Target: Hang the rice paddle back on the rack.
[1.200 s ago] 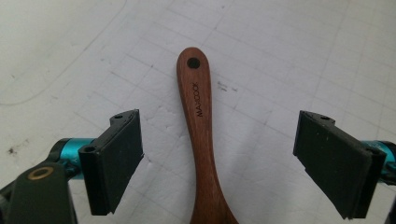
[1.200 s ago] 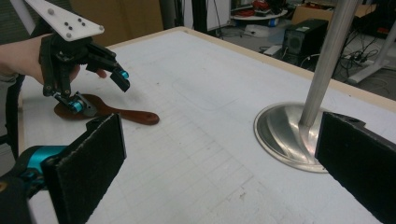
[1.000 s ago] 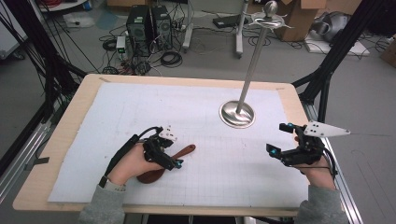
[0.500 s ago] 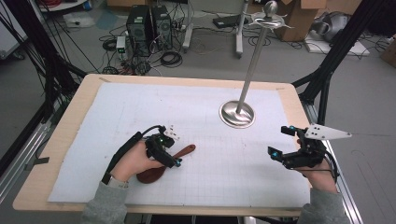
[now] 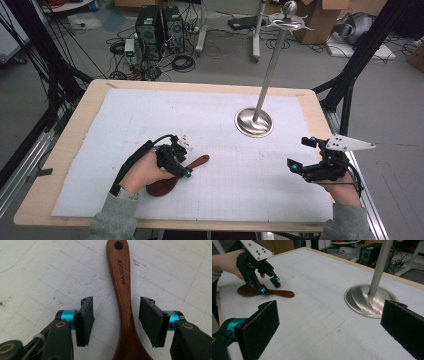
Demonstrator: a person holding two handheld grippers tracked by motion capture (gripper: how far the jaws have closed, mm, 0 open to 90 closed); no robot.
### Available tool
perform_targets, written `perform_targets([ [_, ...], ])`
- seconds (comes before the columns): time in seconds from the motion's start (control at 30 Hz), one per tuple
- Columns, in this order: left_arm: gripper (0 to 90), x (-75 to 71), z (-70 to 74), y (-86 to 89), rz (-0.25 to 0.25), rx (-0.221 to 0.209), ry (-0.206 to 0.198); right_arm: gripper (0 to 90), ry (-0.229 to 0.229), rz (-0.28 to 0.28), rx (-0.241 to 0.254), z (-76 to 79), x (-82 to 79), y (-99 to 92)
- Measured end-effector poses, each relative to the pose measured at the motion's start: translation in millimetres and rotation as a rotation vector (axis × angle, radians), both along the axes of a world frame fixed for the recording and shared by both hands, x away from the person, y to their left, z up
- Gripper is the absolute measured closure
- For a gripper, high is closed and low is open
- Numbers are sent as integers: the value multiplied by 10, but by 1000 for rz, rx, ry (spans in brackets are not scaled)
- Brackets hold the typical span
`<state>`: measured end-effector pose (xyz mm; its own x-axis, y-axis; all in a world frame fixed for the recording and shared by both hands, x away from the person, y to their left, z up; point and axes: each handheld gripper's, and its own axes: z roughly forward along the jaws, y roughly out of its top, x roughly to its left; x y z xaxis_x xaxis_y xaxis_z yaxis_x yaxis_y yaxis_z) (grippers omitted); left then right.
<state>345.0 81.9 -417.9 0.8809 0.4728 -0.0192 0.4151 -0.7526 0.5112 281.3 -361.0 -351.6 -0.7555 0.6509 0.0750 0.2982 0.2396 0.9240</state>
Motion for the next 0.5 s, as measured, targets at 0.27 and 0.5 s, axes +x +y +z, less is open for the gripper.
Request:
perform_targets([
  [0.27,522,-18,8,-16,3,16,-8,4,2,6,-4,-9,6,4],
  [0.5,620,-43,27,-48,0,32,8,4,8,2,0,-7,-2,-7],
])
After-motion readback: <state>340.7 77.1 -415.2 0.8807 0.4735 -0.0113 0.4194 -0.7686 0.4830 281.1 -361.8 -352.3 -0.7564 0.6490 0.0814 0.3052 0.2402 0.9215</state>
